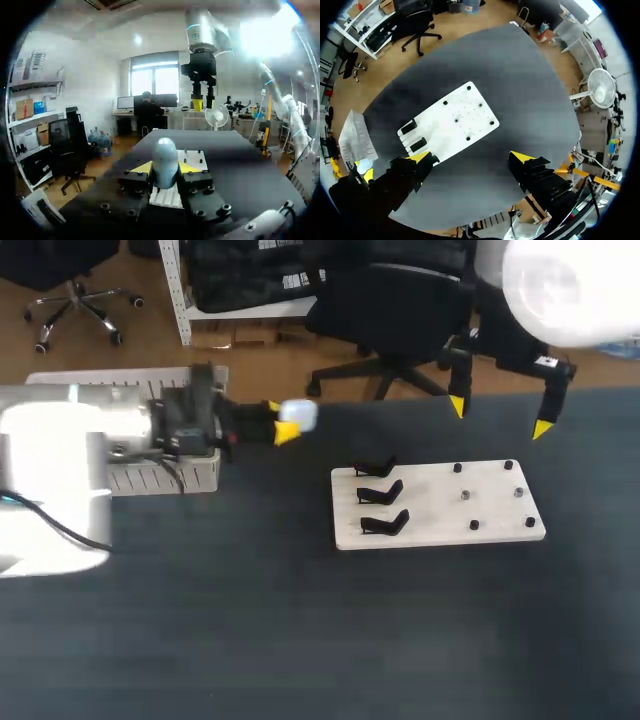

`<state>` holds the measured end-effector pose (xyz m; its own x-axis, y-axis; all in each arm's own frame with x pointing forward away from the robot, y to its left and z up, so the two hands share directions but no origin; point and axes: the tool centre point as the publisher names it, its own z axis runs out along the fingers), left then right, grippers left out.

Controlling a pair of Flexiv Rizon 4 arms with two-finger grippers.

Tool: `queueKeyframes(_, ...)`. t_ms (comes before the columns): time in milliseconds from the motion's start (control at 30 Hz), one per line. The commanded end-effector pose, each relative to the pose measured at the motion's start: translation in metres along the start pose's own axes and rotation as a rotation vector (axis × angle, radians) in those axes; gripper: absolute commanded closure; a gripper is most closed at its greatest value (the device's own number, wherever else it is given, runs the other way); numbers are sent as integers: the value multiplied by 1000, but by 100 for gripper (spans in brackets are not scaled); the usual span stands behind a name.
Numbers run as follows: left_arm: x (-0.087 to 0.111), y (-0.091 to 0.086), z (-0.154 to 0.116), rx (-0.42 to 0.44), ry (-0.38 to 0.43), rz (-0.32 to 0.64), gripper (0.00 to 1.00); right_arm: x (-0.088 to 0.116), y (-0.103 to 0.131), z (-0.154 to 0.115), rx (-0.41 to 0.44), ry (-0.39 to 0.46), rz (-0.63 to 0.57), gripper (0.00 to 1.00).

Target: Pick up each earbud case from the left stands, insert the matching earbuds, close the lid, and place the case in the box.

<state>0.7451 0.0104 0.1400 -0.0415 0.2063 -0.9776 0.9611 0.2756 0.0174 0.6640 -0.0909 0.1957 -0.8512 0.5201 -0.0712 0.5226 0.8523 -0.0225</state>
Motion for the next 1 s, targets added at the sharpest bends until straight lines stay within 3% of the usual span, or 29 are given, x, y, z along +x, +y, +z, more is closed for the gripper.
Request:
queueKeyframes(33,-4,20,-57,-260,9,-39,100,4,-3,0,-8,-36,3,0)
queueKeyframes(133,0,52,-76,-407,-7,-69,100,4,-3,0,-8,-36,3,0)
queueKeyframes(233,9,80,-99,-613,-44,-126,100,4,-3,0,-8,-36,3,0)
queueKeyframes(433,27,113,-139,-872,25,-146,100,4,-3,0,-8,-36,3,0)
queueKeyframes(600,33,135,-150,-952,55,-162,100,4,-3,0,-8,-36,3,0)
queueKeyframes(867,25,138,-145,-918,123,-78,100,4,-3,0,-8,-36,3,0)
queueKeyframes(900,22,134,-144,-912,132,-66,73,4,-3,0,-8,-36,3,0)
queueKeyframes(933,20,131,-143,-904,138,-59,9,4,-3,0,-8,-36,3,0)
queueKeyframes(967,17,127,-143,-901,147,-41,0,4,-3,0,-8,-36,3,0)
queueKeyframes(1000,14,121,-143,-892,152,-26,0,4,-3,0,-8,-36,3,0)
